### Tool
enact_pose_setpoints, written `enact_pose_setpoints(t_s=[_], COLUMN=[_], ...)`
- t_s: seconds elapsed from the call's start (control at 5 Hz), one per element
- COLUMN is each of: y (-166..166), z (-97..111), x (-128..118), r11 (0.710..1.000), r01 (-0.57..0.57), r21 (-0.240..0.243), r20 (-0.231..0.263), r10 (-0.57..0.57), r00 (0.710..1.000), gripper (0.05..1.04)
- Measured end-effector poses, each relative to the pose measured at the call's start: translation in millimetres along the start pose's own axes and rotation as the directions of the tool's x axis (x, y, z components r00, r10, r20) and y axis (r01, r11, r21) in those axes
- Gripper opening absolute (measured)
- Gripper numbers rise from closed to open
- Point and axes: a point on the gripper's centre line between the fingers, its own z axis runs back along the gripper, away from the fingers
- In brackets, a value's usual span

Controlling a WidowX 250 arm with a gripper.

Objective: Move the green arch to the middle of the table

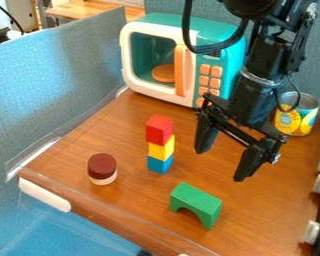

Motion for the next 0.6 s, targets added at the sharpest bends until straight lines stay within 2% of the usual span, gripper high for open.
enact_pose_setpoints(t_s=[0.2,0.4,0.6], y=[-0.9,-3.2,0.9], z=[-9.8,-21.0,-26.6], x=[-0.8,-6.9,-15.5], r11=[1.0,0.967,0.866], r01=[-0.006,-0.255,-0.493], r21=[-0.001,0.002,-0.088], r20=[-0.032,-0.013,-0.016], r10=[0.006,0.255,0.494], r00=[0.999,0.967,0.87], gripper=[1.0,1.0,1.0])
